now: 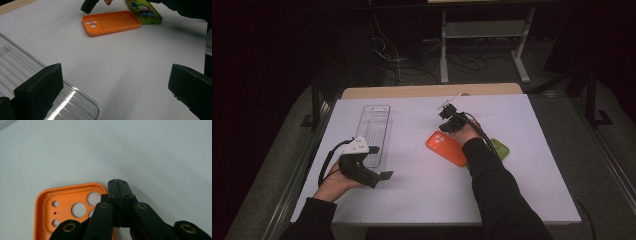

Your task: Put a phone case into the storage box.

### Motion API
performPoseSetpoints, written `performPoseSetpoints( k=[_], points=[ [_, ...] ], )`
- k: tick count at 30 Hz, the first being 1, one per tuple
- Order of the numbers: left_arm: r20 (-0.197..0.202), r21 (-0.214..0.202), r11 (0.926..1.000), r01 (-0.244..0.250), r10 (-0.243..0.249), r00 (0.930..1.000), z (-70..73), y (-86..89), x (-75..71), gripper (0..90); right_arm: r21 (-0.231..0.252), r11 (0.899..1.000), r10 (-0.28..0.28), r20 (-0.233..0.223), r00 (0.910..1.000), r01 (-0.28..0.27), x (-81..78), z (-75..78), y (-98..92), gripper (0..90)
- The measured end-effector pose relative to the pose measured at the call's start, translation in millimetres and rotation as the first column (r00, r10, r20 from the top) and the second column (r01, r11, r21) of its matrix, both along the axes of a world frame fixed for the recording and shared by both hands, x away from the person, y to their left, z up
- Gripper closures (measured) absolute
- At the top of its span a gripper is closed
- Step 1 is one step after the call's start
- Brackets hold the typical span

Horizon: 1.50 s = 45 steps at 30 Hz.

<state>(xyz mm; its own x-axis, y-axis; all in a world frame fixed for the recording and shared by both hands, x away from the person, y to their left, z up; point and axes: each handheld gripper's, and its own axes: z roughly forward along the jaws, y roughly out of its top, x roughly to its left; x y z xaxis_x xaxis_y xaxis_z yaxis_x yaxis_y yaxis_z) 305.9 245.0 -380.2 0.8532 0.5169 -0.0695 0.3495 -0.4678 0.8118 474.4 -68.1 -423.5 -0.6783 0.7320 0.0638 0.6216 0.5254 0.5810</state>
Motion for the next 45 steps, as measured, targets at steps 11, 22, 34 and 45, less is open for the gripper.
performPoseSetpoints(
  k=[11, 22, 34, 45],
  points=[
    [-0.007, 0.006, 1.0000, 0.002, -0.002, 1.0000, -2.2, -2.3, 0.3, 0.0, 0.099, 0.995, -0.024, 0.026, 0.9994, 0.022, -39.4, 32.5, -52.0, 55.6],
    [-0.014, 0.013, 0.9999, 0.009, -0.009, 0.9999, -2.8, -3.4, 0.8, 0.0, 0.115, 0.993, -0.022, 0.046, 0.9987, 0.017, -105.1, 32.7, -99.3, 15.3],
    [-0.016, 0.007, 0.9999, 0.014, -0.014, 0.9998, -4.6, -5.6, 0.7, 0.0, 0.141, 0.990, -0.001, 0.107, 0.9943, -0.014, -165.2, 13.1, -121.4, 0.0],
    [-0.008, -0.007, 0.9994, 0.034, -0.034, 0.9994, -6.9, -5.5, 3.1, 0.0, 0.162, 0.986, 0.014, 0.096, 0.9953, -0.029, -181.7, 5.9, -127.2, 0.0]
  ],
)
